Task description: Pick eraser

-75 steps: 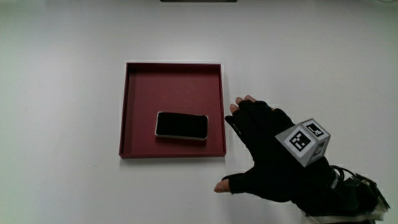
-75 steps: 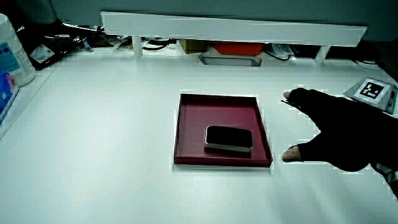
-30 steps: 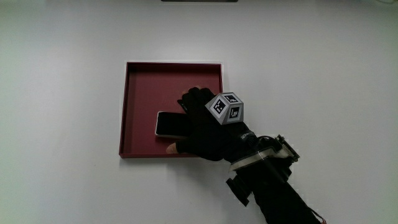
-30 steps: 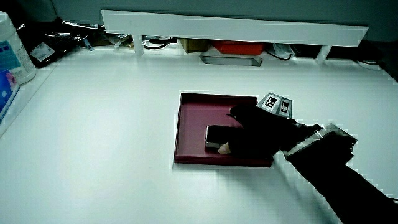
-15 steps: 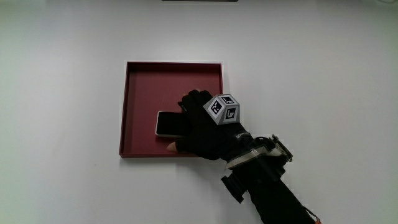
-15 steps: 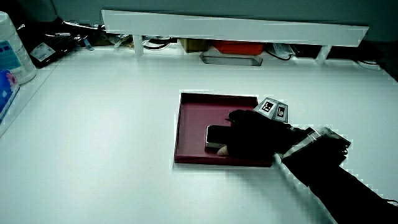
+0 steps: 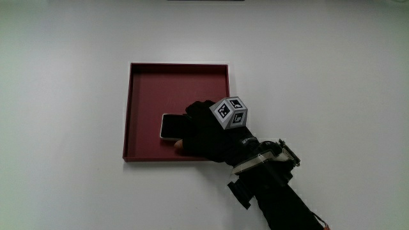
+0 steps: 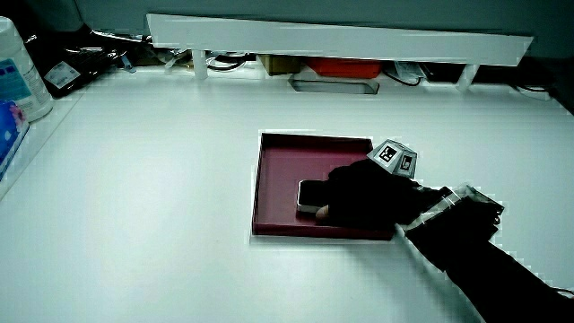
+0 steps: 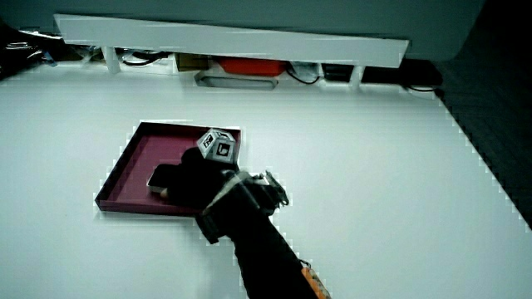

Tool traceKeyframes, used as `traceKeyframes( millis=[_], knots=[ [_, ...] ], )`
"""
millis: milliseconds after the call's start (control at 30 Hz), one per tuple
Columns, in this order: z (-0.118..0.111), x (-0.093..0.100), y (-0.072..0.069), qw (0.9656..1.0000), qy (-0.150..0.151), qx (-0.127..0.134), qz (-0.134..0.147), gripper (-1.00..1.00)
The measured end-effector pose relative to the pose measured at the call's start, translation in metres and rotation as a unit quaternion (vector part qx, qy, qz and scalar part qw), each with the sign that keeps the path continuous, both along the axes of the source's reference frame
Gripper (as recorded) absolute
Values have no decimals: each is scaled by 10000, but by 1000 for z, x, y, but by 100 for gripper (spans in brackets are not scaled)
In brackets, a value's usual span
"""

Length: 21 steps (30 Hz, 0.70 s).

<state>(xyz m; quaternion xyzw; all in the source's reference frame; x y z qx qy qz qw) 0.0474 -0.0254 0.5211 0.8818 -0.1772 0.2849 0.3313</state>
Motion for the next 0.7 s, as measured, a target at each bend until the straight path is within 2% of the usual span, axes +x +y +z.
traceKeyframes(
  millis=[33,100,133,200,300,333,367,467,633,700],
  knots=[
    [4,0,1,9999,72,70,39,55],
    [4,0,1,10000,-5,45,38,62],
    [2,0,2,9998,53,165,75,66],
    [3,1,2,9999,-36,102,65,72],
    [6,0,3,9999,-46,141,51,83],
    [0,-1,3,9998,-31,199,38,86],
    [4,0,4,9997,3,257,47,90],
    [2,0,4,9997,-43,234,47,100],
    [0,1,3,9996,-102,273,35,100],
    [-8,3,1,9993,-155,339,43,100]
  ],
)
